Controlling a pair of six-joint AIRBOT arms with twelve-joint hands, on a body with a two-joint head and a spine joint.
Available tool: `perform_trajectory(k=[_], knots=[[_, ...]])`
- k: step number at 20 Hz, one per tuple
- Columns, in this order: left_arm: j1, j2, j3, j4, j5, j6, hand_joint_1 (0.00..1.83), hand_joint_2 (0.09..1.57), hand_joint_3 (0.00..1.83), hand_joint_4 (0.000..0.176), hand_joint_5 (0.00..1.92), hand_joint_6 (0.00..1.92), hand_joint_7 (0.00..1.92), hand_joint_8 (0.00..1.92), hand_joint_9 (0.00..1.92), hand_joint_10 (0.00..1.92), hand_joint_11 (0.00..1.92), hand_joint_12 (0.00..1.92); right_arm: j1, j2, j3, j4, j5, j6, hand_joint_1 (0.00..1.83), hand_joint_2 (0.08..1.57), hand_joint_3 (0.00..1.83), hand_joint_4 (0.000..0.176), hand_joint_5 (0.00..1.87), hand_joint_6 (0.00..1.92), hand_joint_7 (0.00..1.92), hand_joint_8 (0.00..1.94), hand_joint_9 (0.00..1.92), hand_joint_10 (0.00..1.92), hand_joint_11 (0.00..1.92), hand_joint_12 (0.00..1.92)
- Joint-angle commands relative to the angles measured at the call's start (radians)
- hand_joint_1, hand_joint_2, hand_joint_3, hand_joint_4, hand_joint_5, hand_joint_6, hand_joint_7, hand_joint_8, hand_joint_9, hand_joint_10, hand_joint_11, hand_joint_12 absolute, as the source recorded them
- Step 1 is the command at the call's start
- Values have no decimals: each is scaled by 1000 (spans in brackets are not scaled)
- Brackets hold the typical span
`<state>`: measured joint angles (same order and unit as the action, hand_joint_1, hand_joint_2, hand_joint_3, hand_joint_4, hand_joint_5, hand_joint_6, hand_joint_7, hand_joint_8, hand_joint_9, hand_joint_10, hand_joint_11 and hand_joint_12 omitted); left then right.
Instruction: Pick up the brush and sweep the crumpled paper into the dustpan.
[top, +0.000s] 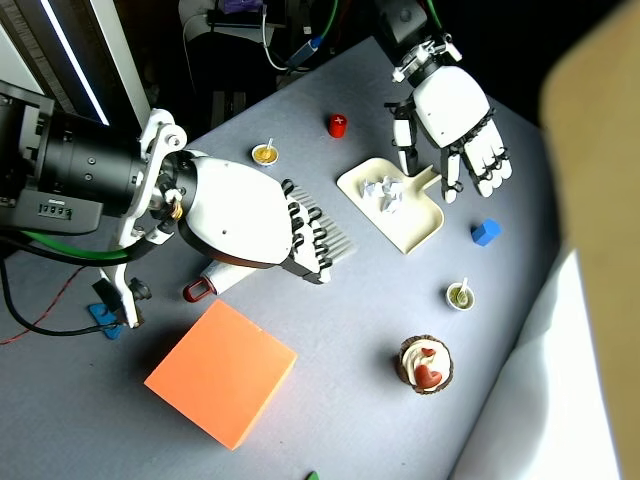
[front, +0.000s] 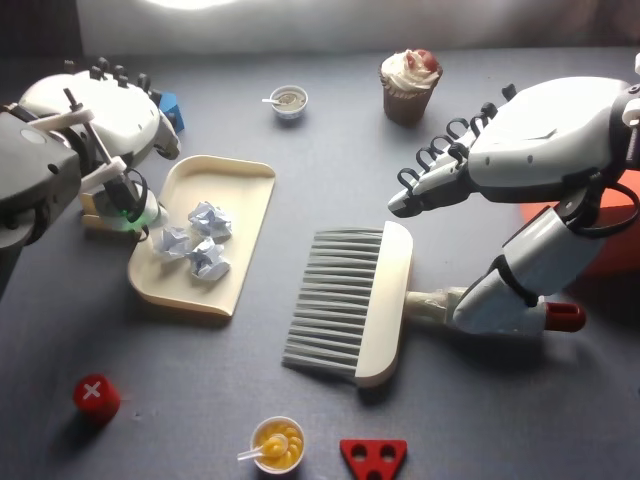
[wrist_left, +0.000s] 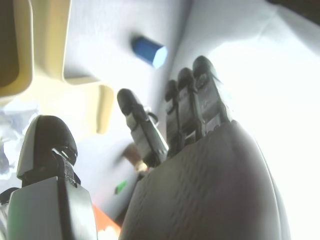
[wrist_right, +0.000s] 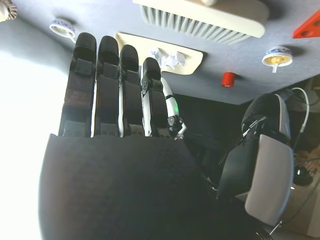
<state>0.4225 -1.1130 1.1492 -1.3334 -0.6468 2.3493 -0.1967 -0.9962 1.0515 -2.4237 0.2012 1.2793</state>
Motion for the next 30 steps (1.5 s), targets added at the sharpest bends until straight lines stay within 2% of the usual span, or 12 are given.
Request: perform_trajectory(k=[1,2,3,4,6,9,11,13,14,19,22,30], knots=[[-8,3,-3,51,-67,5,840,1091,3,122,581,0,185,1,136,0,110,7,19,11,4,18,-81,3,265,833,2,0,243,0,295,2,315,0,350,10],[-7,4,-9,53,-60,5,838,1093,4,120,575,0,185,1,135,0,109,7,21,13,4,20,-90,3,262,834,2,0,239,0,293,1,314,0,356,12],[-7,4,-14,54,-57,5,810,1100,6,133,530,0,167,0,132,0,106,5,23,15,7,29,-92,3,253,847,7,0,238,0,286,0,294,0,332,2],[-7,3,-18,54,-58,5,813,1097,4,130,465,0,172,3,146,5,101,3,25,15,9,35,-92,3,250,859,10,0,213,0,265,0,280,0,328,1],[-7,2,-20,57,-61,5,832,1090,0,103,398,0,176,6,156,8,111,9,29,16,10,41,-92,3,268,858,6,0,194,1,244,0,271,0,303,0],[-7,5,-22,67,-58,5,831,1079,0,80,295,0,171,2,171,10,141,22,32,16,4,41,-93,3,252,843,0,0,225,12,253,5,273,2,307,3],[-7,11,-24,70,-60,5,798,1061,0,71,256,0,180,4,182,10,151,25,32,16,-1,41,-98,3,272,829,0,0,257,19,280,12,291,8,310,4],[-8,16,-25,72,-65,5,796,1030,0,32,256,2,219,15,212,17,175,33,33,16,-3,41,-107,3,236,833,0,0,230,3,268,4,286,3,319,7],[-8,19,-24,73,-66,5,816,1022,0,4,234,0,225,14,210,12,161,27,34,16,-3,41,-107,3,224,837,0,0,223,0,262,0,288,4,326,10],[-23,29,-24,89,-51,5,827,997,0,0,192,5,223,4,206,4,133,12,35,16,-6,43,-107,3,284,824,0,0,213,0,263,0,304,5,340,13],[-45,32,-20,88,-46,8,817,1001,0,0,184,0,209,1,184,1,119,5,37,16,-9,47,-112,3,237,864,10,0,175,6,237,6,281,7,326,7],[-130,64,-31,56,-26,111,815,990,0,0,215,6,230,4,201,5,146,13,37,16,-15,49,-114,3,218,921,7,0,197,5,267,2,287,2,314,4]])
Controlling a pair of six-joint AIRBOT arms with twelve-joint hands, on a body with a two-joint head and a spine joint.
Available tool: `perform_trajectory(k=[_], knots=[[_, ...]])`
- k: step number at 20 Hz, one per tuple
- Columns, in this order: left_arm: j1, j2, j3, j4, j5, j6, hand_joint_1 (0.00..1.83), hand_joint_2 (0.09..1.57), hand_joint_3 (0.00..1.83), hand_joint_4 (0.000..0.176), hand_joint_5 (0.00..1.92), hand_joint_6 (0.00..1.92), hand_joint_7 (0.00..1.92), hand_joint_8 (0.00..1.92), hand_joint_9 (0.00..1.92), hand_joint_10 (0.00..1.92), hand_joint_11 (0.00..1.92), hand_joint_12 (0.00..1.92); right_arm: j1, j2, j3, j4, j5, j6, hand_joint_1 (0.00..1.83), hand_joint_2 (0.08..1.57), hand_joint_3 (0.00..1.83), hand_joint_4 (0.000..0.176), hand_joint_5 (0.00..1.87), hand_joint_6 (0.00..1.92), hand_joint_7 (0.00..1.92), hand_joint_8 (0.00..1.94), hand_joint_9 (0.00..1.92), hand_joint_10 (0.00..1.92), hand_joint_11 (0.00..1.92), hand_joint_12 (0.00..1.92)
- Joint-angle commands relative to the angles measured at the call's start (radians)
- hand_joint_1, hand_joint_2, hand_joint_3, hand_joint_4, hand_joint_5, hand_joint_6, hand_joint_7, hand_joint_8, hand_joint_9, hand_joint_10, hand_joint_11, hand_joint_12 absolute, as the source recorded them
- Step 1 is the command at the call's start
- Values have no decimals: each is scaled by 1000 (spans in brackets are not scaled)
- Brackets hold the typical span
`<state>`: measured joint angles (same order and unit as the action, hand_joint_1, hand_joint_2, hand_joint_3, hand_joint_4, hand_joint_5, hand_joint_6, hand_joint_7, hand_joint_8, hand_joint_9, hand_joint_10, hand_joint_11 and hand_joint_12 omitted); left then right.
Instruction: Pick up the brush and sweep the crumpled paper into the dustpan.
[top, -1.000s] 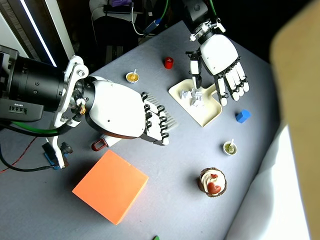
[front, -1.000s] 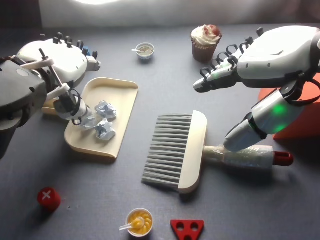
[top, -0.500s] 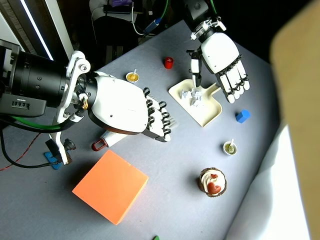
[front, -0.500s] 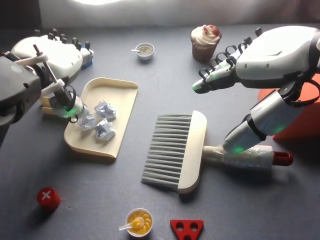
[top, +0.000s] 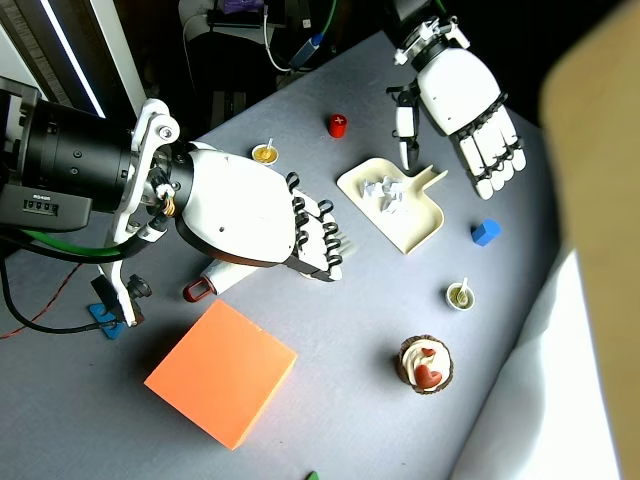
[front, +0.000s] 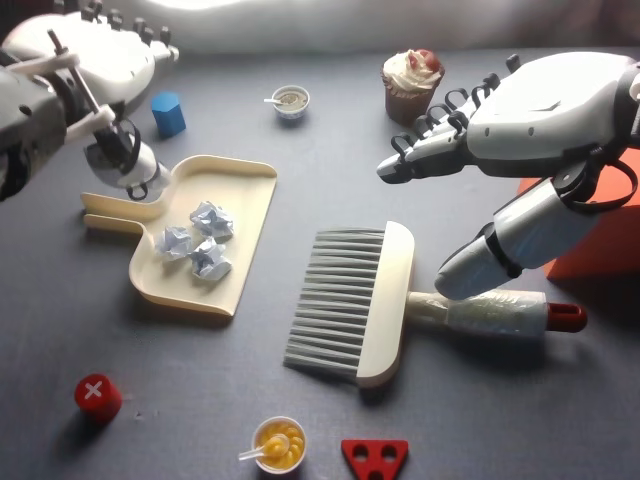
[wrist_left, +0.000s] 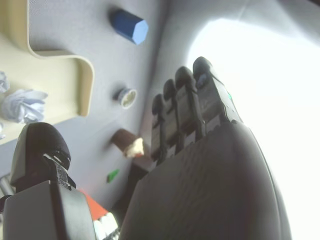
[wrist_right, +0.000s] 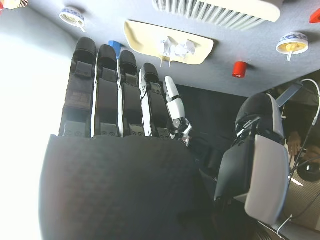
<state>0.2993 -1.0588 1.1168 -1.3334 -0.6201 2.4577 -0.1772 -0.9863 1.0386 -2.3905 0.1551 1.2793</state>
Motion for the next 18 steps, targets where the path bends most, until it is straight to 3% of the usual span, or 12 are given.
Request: perform_trajectory(k=[1,9,16,18], knots=[[-17,10,1,49,-49,12,808,992,0,0,220,7,236,6,203,5,145,13,17,7,-2,16,-68,3,219,923,6,0,194,3,262,0,281,0,310,2],[-96,17,-17,-18,-32,113,820,995,0,0,220,2,240,5,197,1,109,0,18,7,-4,16,-71,3,203,925,2,0,218,10,267,7,293,7,342,15],[-98,17,-38,-40,-49,113,745,1011,5,0,209,0,231,3,194,1,111,4,14,7,-7,15,-84,3,211,919,0,0,248,4,306,8,328,11,368,22],[-98,18,-37,-42,-49,113,733,1011,4,0,203,3,216,6,223,12,189,37,13,7,-8,16,-87,3,156,934,3,0,245,2,309,6,337,10,374,22]])
